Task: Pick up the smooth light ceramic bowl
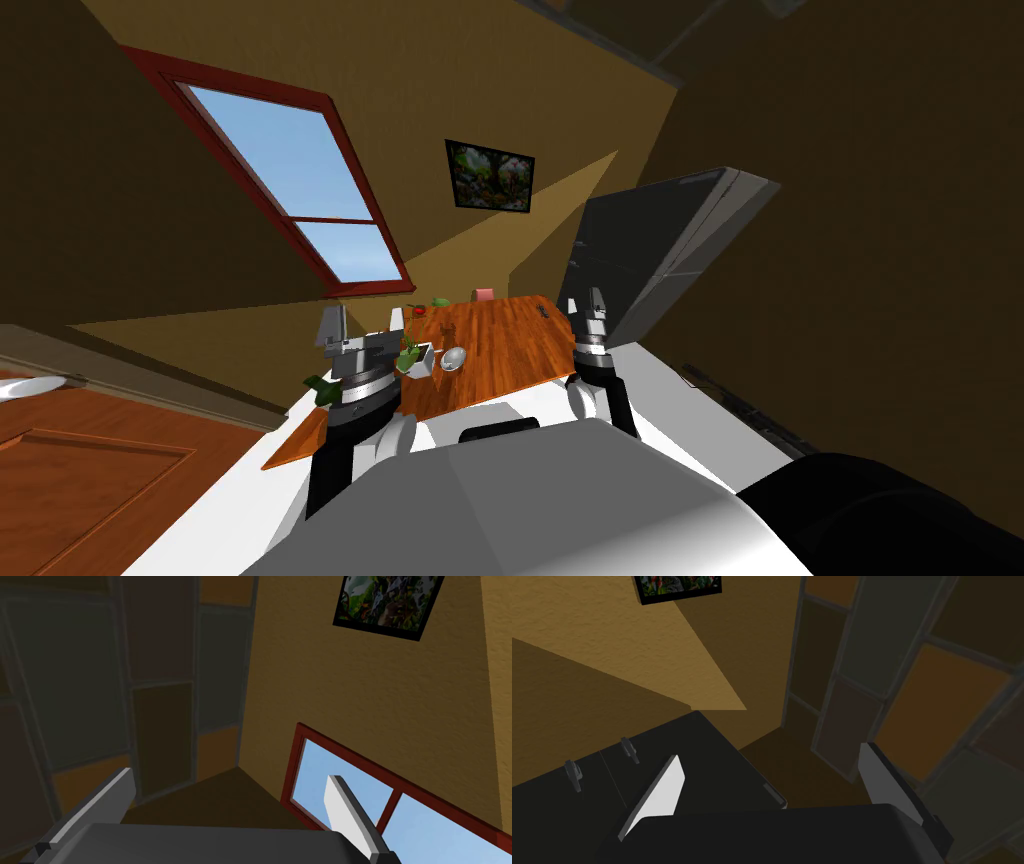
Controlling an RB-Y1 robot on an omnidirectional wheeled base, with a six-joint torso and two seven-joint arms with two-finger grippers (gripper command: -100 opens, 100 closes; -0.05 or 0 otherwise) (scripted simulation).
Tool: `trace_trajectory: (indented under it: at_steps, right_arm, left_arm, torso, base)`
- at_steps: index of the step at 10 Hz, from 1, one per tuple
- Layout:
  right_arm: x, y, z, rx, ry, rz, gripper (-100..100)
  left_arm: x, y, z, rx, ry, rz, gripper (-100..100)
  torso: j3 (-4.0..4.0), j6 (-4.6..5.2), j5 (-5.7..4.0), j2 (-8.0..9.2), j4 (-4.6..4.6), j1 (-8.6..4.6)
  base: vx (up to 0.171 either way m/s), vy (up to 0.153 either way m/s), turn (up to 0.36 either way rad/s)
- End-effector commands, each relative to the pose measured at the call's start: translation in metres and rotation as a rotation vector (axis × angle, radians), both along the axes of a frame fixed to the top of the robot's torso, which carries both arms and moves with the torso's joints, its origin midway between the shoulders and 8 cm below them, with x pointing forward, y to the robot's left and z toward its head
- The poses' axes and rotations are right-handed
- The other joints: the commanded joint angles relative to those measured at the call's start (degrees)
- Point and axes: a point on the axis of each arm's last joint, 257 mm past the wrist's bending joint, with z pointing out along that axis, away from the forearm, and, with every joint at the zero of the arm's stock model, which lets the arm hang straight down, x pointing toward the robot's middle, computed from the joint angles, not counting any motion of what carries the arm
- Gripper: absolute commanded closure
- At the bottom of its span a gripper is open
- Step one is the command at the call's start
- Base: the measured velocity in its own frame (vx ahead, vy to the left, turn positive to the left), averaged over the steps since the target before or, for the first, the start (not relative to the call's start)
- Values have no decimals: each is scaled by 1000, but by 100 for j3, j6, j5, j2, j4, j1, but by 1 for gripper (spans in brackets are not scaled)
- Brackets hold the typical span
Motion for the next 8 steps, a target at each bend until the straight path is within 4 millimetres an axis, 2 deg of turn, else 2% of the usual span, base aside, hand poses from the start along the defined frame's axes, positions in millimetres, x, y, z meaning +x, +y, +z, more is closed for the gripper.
trace_trajectory:
  at_steps: [1, 4, 8]
  right_arm:
    - [0, 0, 0, 0, 0, 0, 0]
    - [0, 0, 0, 0, 0, 0, 0]
    - [0, 0, 0, 0, 0, 0, 0]
  left_arm:
    - [6, -3, -9, 21, 32, -21, -100]
    - [21, -6, -32, 48, 110, -61, -100]
    - [46, -1, -88, 66, 275, -116, -100]
  torso:
    - [0, 0, 0, 0, 0, 0]
    - [17, 2, -1, 30, 7, -6]
    - [8, 1, 0, 14, 3, 2]
  base:
    - [-55, -14, -79]
    - [-76, -22, -133]
    - [-35, -12, -208]
